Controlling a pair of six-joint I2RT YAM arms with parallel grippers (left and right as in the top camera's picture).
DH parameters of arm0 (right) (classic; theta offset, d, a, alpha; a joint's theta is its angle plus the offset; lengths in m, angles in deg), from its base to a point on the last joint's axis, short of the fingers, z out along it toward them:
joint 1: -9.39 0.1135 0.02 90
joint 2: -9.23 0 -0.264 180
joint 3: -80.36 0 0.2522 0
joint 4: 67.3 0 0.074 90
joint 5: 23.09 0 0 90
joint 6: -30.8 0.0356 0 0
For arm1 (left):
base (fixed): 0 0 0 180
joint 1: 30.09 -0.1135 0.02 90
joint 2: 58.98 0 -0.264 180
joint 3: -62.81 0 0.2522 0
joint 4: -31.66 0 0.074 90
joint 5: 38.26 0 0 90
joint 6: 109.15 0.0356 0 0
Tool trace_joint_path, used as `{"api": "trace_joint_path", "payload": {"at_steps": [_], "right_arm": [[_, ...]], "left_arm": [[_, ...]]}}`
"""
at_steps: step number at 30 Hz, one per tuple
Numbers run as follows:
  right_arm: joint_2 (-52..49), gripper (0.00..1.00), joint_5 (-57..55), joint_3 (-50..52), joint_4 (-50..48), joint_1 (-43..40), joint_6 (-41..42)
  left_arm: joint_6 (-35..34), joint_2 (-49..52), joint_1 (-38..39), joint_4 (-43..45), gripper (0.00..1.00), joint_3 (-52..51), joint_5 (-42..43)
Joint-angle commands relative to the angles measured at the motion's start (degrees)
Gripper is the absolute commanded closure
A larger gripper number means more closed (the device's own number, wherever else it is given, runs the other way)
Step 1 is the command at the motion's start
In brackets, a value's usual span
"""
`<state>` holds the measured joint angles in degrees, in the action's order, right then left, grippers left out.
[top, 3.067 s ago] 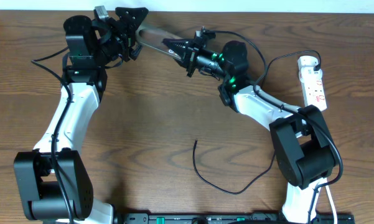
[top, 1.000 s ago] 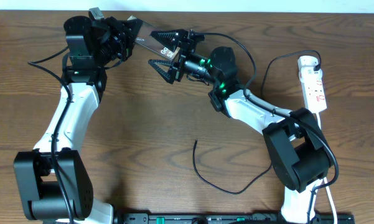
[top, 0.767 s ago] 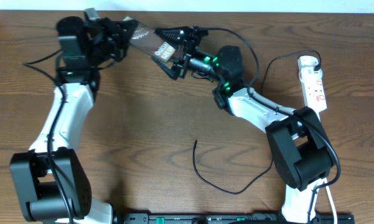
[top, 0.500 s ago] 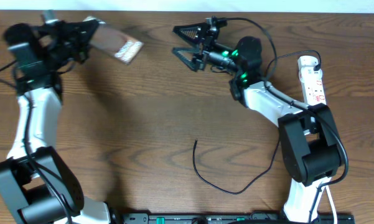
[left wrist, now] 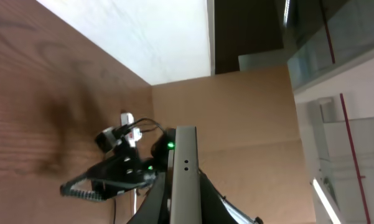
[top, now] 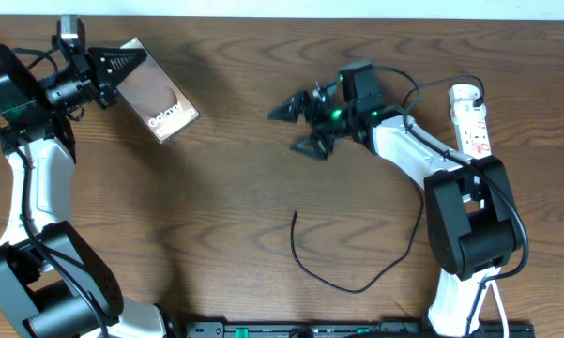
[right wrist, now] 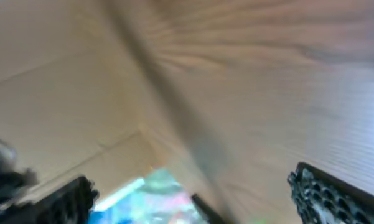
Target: Plug charger to phone and switch on socket
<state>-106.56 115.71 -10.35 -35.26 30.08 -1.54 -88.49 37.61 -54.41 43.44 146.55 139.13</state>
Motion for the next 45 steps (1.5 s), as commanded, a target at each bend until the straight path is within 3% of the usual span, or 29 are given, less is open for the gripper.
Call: {"api": "trace_joint_path", "payload": {"at_steps": [1,4,8,15,21,30,38,45], "right_arm": [[0.4,0.01,-16.9,-5.7,15.9,1.5,-16.9],[0.4,0.01,-28.1,-7.6,26.3,3.7,-19.2],[0.4,0.01,-35.1,-7.6,32.0,7.2,-19.4],[0.3,0.01,-38.0,-7.1,33.0,13.9,-19.0],[0.3,0.01,-39.2,-3.9,32.4,16.7,-13.8],[0.3,0.17,-39.9,1.3,30.6,19.2,-8.3],[0.3,0.19,-39.9,2.4,30.6,22.4,-7.6],[0.3,0.4,-37.7,4.9,30.8,22.9,-4.9]], "left_arm": [[0.1,-0.9,-0.1,0.4,0.93,0.7,2.7],[1.6,-0.9,-0.1,0.5,0.93,0.7,2.6],[2.7,-0.9,-0.1,0.4,0.93,0.7,2.6],[2.7,-0.9,-0.1,0.3,0.93,0.7,2.6],[2.7,-0.9,-0.1,0.3,0.93,0.7,2.6],[2.7,-0.9,-0.1,0.3,0.93,0.7,2.6],[2.7,-0.9,-0.1,0.3,0.93,0.7,2.6],[2.7,-0.9,-0.1,0.3,0.93,0.7,2.7]]}}
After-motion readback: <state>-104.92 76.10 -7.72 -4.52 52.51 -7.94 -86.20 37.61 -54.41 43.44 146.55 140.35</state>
